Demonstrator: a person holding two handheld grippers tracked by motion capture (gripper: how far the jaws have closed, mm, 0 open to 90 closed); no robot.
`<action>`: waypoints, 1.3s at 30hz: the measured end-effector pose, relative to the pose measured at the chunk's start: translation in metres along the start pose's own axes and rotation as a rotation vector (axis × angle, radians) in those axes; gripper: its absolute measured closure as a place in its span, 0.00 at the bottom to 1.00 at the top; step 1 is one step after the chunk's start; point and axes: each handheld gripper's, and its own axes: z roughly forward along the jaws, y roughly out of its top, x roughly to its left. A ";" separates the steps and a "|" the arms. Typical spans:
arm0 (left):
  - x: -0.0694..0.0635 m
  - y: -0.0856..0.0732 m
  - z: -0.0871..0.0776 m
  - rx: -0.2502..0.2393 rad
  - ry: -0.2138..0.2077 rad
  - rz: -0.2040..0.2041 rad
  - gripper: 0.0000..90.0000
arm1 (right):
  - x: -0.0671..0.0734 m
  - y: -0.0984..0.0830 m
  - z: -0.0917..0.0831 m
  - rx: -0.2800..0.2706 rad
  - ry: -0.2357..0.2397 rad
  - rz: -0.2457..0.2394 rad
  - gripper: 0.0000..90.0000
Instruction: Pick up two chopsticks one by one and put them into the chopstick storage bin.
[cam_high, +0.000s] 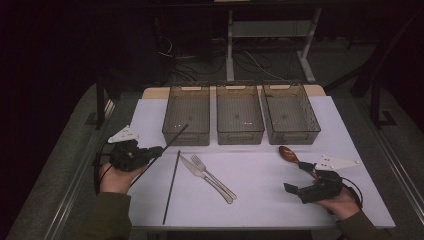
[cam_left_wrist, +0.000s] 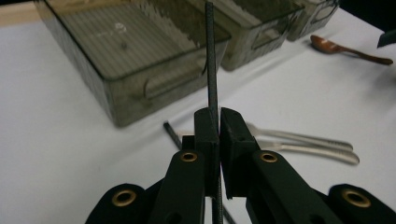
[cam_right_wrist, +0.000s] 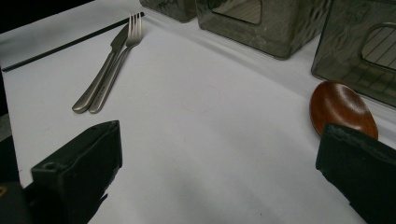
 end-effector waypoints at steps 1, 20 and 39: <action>0.000 0.005 0.002 -0.001 0.001 0.004 0.95 | 0.000 0.000 0.000 0.000 0.000 0.000 0.01; 0.019 0.087 0.060 -0.047 0.045 -0.012 0.95 | 0.000 0.001 -0.002 -0.014 0.003 0.003 0.01; 0.062 0.118 0.131 -0.068 0.152 -0.076 0.95 | 0.001 0.001 -0.005 -0.025 0.011 0.005 0.01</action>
